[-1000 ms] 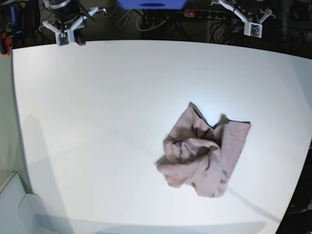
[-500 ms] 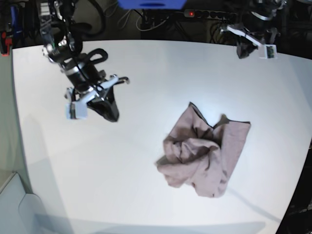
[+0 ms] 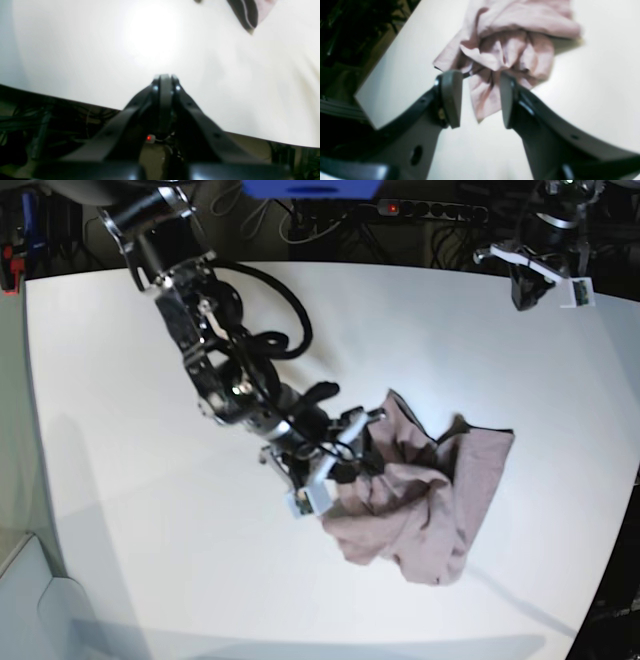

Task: Layout the t-shirt on the table in an organized manner, then fold the t-shirt properly
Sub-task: 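Reach the right gripper to the crumpled pink t-shirt and grasp it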

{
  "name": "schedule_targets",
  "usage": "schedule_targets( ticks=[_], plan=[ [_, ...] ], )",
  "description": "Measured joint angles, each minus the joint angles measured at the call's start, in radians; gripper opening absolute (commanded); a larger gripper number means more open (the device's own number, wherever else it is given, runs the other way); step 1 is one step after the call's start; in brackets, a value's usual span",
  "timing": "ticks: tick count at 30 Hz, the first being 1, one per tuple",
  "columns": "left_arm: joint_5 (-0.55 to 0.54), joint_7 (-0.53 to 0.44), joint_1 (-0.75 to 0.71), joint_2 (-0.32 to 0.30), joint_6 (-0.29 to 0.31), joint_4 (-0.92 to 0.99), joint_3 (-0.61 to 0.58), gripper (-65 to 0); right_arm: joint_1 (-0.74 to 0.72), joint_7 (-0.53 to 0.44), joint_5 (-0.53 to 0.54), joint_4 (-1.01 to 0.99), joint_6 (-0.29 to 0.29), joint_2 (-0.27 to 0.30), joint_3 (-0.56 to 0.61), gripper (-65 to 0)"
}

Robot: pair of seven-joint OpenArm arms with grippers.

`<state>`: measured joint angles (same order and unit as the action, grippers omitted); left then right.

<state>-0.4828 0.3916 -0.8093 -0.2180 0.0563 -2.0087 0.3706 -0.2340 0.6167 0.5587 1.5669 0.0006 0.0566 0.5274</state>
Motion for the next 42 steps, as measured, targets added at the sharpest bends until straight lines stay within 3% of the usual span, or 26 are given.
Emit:
schedule_targets(
  ticks=[7, 12, 39, 42],
  plan=[
    [-0.002, -0.002, -0.024, 0.002, -0.001, 0.000, 0.000, -64.9, -0.153, -0.170, 0.004, -0.319, 0.001, -0.024, 0.149, -37.7],
    [-0.004, 0.002, -0.038, 0.002, 0.000, 0.000, 0.001, -64.9, -0.195, -0.269, 0.002, -0.461, 0.000, -0.046, 0.158, -37.6],
    [-0.005, 0.001, -0.038, 0.002, 0.000, 0.000, 0.001, -64.9, -0.215, -0.274, 0.000, -0.629, 0.000, -0.149, 0.163, -38.2],
    [-0.005, 0.001, -0.038, 0.002, 0.000, 0.000, 0.001, -64.9, -0.226, -0.270, 0.000, -0.629, 0.000, -0.155, 0.160, -41.8]
  ],
)
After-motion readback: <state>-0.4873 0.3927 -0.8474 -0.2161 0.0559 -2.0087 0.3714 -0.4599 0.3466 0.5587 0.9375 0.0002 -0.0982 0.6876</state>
